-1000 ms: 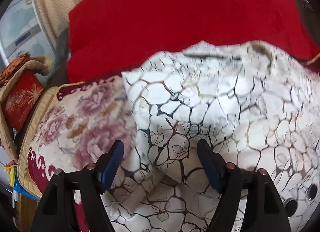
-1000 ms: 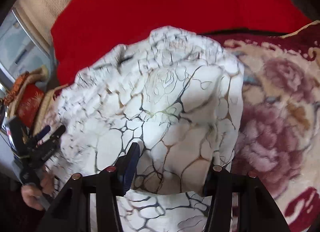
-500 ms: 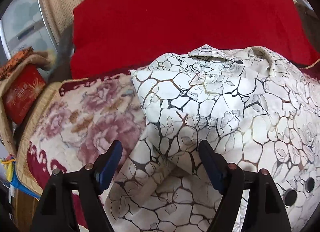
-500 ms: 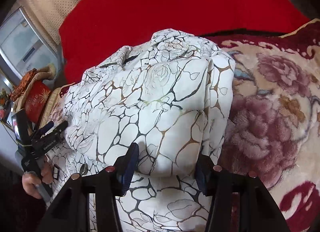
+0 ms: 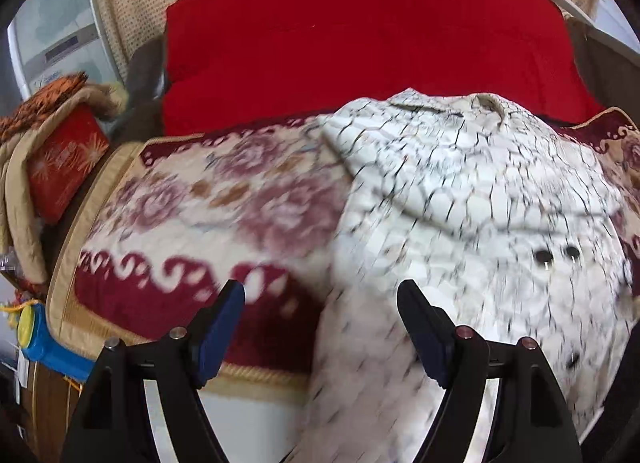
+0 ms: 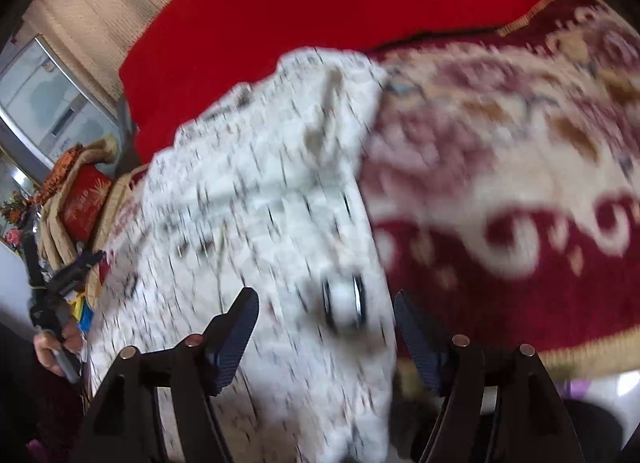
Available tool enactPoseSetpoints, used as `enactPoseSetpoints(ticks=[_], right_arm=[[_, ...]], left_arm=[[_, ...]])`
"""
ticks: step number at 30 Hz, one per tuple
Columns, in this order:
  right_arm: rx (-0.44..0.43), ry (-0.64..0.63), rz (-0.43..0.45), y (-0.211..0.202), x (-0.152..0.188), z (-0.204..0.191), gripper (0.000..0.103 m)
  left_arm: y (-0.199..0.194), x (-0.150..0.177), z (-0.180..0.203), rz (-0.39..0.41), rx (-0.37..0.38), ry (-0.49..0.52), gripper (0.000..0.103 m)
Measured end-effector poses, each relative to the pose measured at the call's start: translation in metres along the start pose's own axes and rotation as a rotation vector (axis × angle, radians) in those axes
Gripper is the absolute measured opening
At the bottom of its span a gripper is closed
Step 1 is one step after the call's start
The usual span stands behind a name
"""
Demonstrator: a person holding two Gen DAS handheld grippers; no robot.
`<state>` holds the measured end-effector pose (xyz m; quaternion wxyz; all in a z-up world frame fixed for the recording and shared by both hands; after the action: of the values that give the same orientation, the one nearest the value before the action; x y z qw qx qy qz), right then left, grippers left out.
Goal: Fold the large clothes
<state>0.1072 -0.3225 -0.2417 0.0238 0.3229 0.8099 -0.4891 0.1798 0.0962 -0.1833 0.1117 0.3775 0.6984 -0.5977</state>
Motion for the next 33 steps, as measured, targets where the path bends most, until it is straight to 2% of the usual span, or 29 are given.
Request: enactPoseSetpoints(ticks=[5,12,18,22,23,24,26,27,28,29,33], right_arm=[[0.087,0.005,-0.116,0.024,0.045,0.017,0.076],[0.224,-0.019,-0.208,0.078,0.071,0.027,0.076],[0.186,0.033,-0.314,0.111,0.083,0.035,0.077],[0.114,0.091,-0.316,0.118,0.087,0.041,0.076],[0.107,0.086,-0.322,0.119,0.088,0.041,0.067],[0.091,0.073,-0.333,0.118,0.089,0.040,0.051],[0.060,0.036,-0.325,0.113,0.090,0.032,0.034],[0.055,0.010,-0.313,0.109,0.090,0.027,0.031],[0.055,-0.011,-0.302,0.107,0.091,0.023,0.030],[0.053,-0.031,-0.290,0.104,0.091,0.020,0.029],[0.039,-0.047,-0.283,0.100,0.091,0.019,0.029]], left_arm=[[-0.028,0.035,-0.032,-0.024,0.024,-0.067,0.079],[-0.052,0.074,-0.034,-0.041,0.112,-0.060,0.082],[-0.036,0.100,-0.025,-0.103,0.224,-0.075,0.084],[-0.037,0.105,-0.016,-0.079,0.283,-0.061,0.084],[-0.039,0.104,-0.015,-0.060,0.310,-0.056,0.084],[-0.040,0.102,-0.013,-0.046,0.338,-0.050,0.084],[-0.043,0.098,-0.005,-0.029,0.410,-0.016,0.080],[-0.042,0.096,-0.002,-0.032,0.428,-0.003,0.075],[-0.039,0.094,0.001,-0.045,0.444,0.011,0.063],[-0.033,0.092,0.003,-0.068,0.458,0.019,0.056],[-0.009,0.086,-0.008,-0.132,0.467,-0.045,0.057]])
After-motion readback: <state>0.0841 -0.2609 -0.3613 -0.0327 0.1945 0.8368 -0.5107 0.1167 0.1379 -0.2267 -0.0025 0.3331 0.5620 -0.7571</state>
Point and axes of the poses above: each gripper's, at about its wrist camera, not at the fingertips, and y roughly the way its jaws point, z to its right, x to its underside, the point moved 3 cm from there along y, roughly the way its jaws point, and after that the axes turned 11 degrees about y, right-handed, at the moved point
